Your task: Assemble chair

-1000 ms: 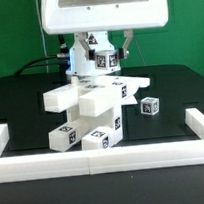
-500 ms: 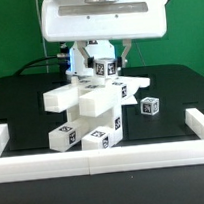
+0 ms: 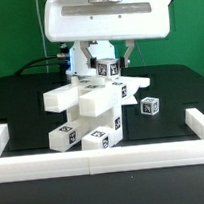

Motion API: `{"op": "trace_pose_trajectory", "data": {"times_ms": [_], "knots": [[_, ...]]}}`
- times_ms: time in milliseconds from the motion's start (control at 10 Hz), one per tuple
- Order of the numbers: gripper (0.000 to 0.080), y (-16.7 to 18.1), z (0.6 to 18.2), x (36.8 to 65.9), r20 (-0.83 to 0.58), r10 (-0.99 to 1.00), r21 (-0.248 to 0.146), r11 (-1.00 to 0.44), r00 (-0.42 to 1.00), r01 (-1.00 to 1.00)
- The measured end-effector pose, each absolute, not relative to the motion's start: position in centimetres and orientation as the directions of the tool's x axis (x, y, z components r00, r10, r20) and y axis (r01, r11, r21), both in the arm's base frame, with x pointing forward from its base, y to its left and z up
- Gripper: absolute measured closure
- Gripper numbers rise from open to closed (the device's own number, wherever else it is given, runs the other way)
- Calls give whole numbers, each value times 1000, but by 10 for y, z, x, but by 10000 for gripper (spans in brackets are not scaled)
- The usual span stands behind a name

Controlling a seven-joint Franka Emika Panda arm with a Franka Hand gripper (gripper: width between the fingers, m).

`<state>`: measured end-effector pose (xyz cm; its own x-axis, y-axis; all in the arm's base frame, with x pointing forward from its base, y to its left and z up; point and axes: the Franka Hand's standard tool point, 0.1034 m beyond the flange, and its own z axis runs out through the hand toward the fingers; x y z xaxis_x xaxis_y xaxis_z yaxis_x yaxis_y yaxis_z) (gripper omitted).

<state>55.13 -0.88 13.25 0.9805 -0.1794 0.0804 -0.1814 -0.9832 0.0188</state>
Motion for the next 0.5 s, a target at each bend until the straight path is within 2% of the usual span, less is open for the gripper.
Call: {"op": "trace_pose_trajectory", "data": {"times_ms": [500], "knots": [[405, -13, 132, 554, 83, -177, 23, -983, 981, -180]]}}
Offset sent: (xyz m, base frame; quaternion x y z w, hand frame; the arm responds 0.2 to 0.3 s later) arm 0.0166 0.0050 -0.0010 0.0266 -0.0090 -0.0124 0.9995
